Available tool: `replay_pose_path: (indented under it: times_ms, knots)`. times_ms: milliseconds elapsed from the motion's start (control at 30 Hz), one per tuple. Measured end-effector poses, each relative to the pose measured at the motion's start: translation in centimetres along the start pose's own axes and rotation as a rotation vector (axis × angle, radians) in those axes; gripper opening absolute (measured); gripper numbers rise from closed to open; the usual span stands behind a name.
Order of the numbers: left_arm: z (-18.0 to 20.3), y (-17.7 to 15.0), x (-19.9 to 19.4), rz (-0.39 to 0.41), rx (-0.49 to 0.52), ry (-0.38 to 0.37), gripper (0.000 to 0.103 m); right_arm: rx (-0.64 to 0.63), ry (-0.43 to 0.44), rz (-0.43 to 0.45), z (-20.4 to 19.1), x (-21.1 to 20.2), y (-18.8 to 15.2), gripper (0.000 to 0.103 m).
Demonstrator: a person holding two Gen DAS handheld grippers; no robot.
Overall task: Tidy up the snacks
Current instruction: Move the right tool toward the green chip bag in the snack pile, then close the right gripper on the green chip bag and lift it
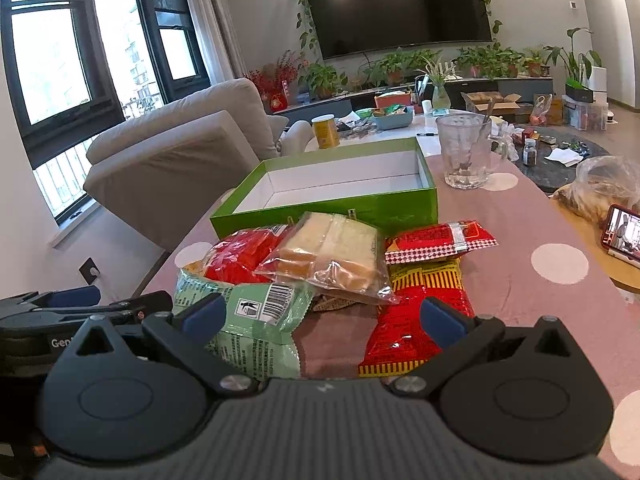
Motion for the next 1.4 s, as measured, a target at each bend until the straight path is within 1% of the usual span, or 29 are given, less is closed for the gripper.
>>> replay_pose_path:
  times_ms: [333,367,500,700,867,967,1100,1133,1167,1233,1400]
  knots:
    - [0.0,-0.5,1.1,-0.016,0.005,-0.014,0.1,0.0,-0.003,-0.036,-0.2,1.1,-0.5,0.06]
    - [-0.1,-0.6,1.2,-0.019,0.004,-0.017,0.098,0.0,-0.002,-0.039,-0.3,1.2,-0.5,0.06]
    - [-0.1,-1.0,1.9,-0.035,0.0,-0.031,0.096,0.002,0.004,-0.052,-0.4,1.7,-0.7,0.059]
    - [-0.3,-1.0,2.5,-0.036,-0.012,-0.055,0.096,0.005,0.0,-0.075,-0.5,2.5,-1.1,0.059]
    - [0.1,-1.2,2.6,-0.044,-0.011,-0.132,0.087,0.034,0.026,-0.086,-0.7,2.8,-0.9,0.059]
    - [0.5,-1.6,2.5,-0.059,0.001,-0.179,0.083,0.045,0.032,-0.09,-0.6,3.2,-0.9,0.059]
    - [0.9,-2.2,3.3,-0.086,0.015,-0.21,0.08,0.076,0.061,-0.136,-0.8,3.9,-1.3,0.059]
    - [1.1,-2.5,3.6,-0.098,0.019,-0.214,0.075,0.074,0.067,-0.145,-1.0,4.1,-1.5,0.059]
    - [1.2,-2.8,4.0,-0.111,0.022,-0.214,0.074,0.079,0.074,-0.151,-1.2,4.2,-1.6,0.059]
    - [1.3,-3.2,4.6,-0.128,0.021,-0.229,0.074,0.083,0.081,-0.155,-1.4,4.5,-1.6,0.059]
    - [1.6,-3.1,5.0,-0.129,0.035,-0.254,0.074,0.118,0.106,-0.172,-1.3,5.1,-1.5,0.059]
Point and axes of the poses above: each gripper's, at about its wrist camera, not at the fingertips, and x roughly the way its jaws point, z to its right, y to its top, the point moved 8 cm from there along x, roughly the way its jaws point, and after that the axes turned 5 degrees about z, right-handed, at the moved point
